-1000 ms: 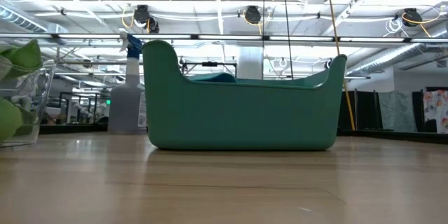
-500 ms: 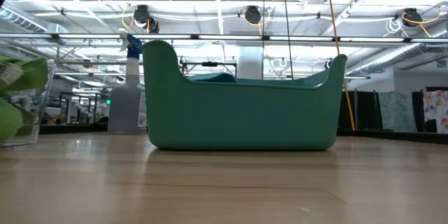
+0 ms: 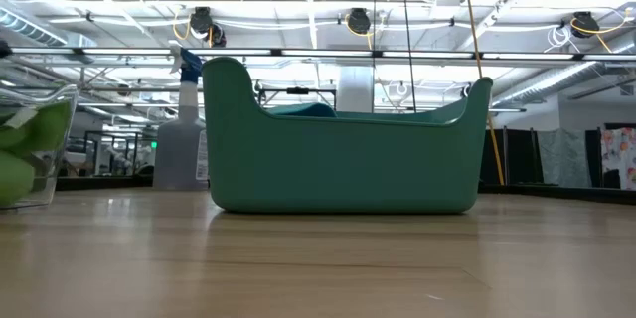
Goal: Sort microfiber towel by color & place in baskets
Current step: Put the green microfiber towel into the transparent bin, then return to Home Position
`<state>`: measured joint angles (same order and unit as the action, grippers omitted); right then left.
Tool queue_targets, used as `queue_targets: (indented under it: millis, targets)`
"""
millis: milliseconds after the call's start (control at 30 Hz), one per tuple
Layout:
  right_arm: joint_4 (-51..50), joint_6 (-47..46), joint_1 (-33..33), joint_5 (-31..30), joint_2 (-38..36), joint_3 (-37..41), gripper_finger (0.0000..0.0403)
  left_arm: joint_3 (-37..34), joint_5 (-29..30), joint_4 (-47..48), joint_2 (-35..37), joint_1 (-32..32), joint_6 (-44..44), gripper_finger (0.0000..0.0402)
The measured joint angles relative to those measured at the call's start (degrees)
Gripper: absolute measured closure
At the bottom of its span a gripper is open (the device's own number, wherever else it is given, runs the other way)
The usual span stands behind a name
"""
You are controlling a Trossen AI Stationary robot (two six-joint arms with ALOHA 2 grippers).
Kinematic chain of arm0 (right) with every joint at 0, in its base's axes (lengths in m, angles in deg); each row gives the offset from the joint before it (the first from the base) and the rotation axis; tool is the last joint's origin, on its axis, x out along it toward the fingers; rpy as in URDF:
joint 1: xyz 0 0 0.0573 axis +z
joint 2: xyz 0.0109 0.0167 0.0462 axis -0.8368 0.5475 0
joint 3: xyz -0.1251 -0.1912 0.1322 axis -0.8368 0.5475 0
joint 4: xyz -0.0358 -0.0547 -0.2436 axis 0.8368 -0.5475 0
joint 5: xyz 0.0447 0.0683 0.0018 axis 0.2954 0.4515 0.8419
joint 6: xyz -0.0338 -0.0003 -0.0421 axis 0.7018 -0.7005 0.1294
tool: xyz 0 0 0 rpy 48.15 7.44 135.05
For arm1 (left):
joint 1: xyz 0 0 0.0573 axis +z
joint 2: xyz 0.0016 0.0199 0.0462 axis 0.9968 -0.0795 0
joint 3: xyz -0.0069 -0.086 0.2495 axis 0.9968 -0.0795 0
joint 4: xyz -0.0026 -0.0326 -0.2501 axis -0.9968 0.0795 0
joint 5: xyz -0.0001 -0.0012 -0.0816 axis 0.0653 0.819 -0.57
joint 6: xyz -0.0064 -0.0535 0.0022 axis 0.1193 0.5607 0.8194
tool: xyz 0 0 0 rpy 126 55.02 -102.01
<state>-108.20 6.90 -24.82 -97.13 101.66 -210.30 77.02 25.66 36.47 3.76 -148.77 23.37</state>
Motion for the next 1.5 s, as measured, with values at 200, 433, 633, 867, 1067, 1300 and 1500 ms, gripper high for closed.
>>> queue_targets:
  millis: [200, 433, 633, 867, 1067, 1300, 1500]
  targets:
    - [-0.18, 0.15, 0.01, -0.26, 0.02, 0.00, 0.0200, -0.35, -0.62, 0.91, -0.25, -0.09, 2.58, 0.0354]
    - [-4.33, 5.41, 1.93, -10.47, -1.59, 0.09, 0.0202, 7.85, -0.37, 3.56, 2.50, -0.15, -5.88, 0.0362]
    - [-10.86, 10.81, 4.10, -10.88, -7.86, 0.07, 0.0247, 13.15, 8.62, 4.99, 5.23, -0.15, -19.54, 0.0362]
    - [-22.13, 11.58, 5.31, -11.05, -13.75, 0.07, 0.0353, 12.87, 44.56, -0.45, 6.37, 0.35, -40.39, 0.0362]
    - [-28.32, 11.24, 5.09, -10.82, -14.91, 0.04, 0.0392, 12.81, 47.06, -8.16, 6.65, 6.28, -47.32, 0.0362]
    - [-33.45, 9.71, 3.89, -10.63, -15.00, 0.04, 0.0399, 10.59, 16.50, -40.81, 2.64, 15.43, -73.42, 0.0362]
    - [-38.05, 8.55, 3.73, -10.13, -15.46, 0.07, 0.0400, 9.75, 5.27, -52.07, 2.17, 22.88, -86.88, 0.0362]
